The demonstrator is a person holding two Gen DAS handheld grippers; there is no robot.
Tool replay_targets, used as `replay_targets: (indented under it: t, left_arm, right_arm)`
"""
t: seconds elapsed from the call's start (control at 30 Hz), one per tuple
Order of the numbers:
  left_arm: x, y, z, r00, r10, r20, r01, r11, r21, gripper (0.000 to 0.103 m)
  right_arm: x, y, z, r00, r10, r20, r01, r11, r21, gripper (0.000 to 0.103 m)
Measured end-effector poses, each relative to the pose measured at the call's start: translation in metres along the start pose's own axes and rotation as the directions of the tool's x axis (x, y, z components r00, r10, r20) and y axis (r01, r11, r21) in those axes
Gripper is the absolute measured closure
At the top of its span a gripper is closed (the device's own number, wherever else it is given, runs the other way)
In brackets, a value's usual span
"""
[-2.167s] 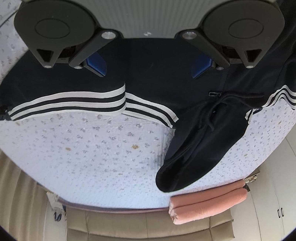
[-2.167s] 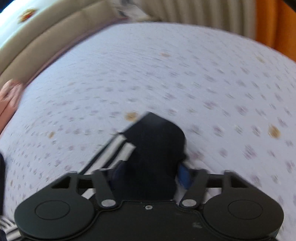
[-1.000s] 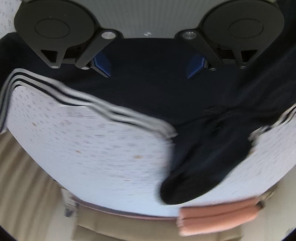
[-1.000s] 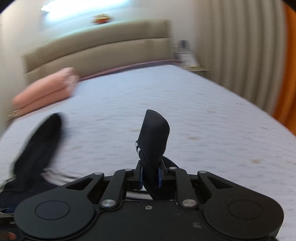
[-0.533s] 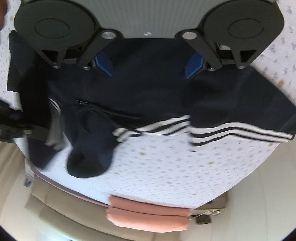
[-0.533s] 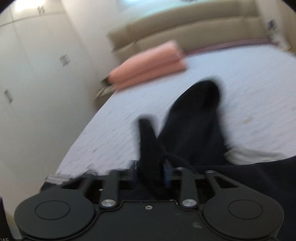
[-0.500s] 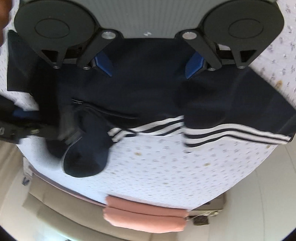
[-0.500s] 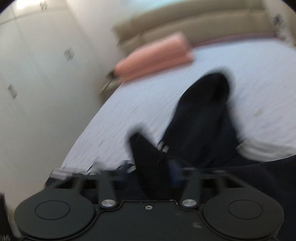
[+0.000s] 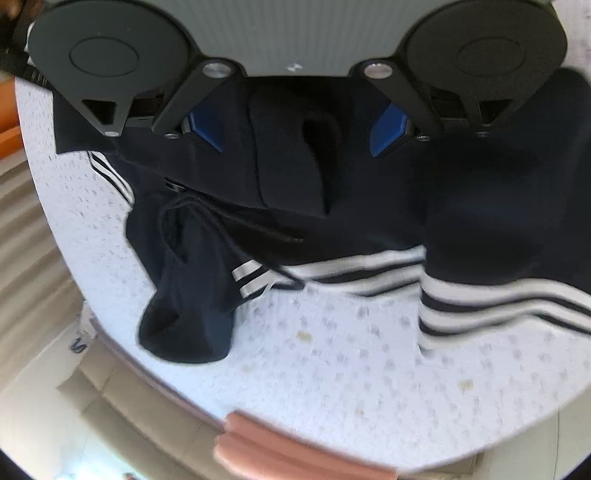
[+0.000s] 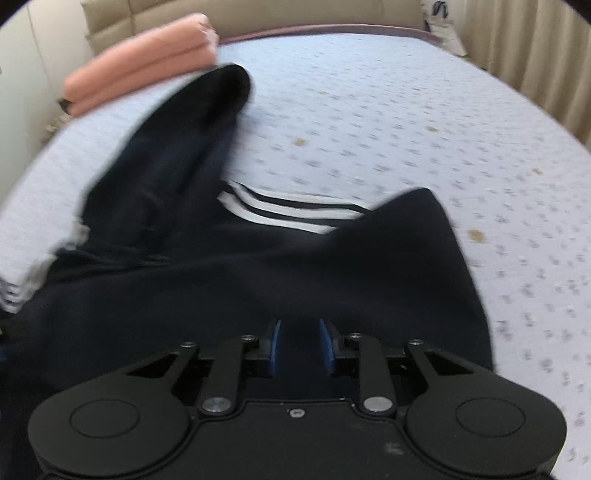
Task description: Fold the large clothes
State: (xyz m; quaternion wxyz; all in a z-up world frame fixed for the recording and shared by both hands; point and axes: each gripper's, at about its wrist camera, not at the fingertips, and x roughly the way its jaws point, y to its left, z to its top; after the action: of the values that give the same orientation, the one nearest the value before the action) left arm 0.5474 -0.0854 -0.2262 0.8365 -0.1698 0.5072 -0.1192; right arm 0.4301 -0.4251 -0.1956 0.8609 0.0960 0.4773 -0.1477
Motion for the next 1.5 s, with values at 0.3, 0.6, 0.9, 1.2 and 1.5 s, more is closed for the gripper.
replay_targets:
  t: [0.3,0.6,0.9,1.2,1.5]
  left_arm:
    - [0.006,-0.021,0.01,0.998,-0.028,0.057,0.022,0.993,0.115,0.096]
    - [-0.042,-0.002,0.025,0.966,0.219,0.137,-0.243,0.949,0.202,0.063]
    - [-0.07,-0.033,-0.009,0.922,0.209,0.325,-0.309,0.904,0.297,0.057]
    - [0.019,-0.028,-0.012,0.994,0.093,-0.063,-0.077,0.974,0.214,0.085]
    - [-0.021,0.009,-0.009,0.999,-0.044,0.011,0.043,0.993,0.112,0.082]
  right_arm:
    - [0.0,0.007,-0.014,0.999,0.008,-0.037,-0.007,1.0,0.004,0.073]
    - [-0.026,0.018,-0.004,0.999,-0.014,0.033,0.014,1.0,0.019,0.055]
    - [-0.018,0.048,0.012,1.0,0.007,-0.012,-0.008,0.997,-0.078,0.058]
    - [-0.005,0.118,-0.004,0.991,0.096,-0.093,-0.111,0.979,-0.168,0.058]
    - [0.002,0.119,-0.005,0.984,0.093,-0.153,-0.111,0.987,-0.113,0.055]
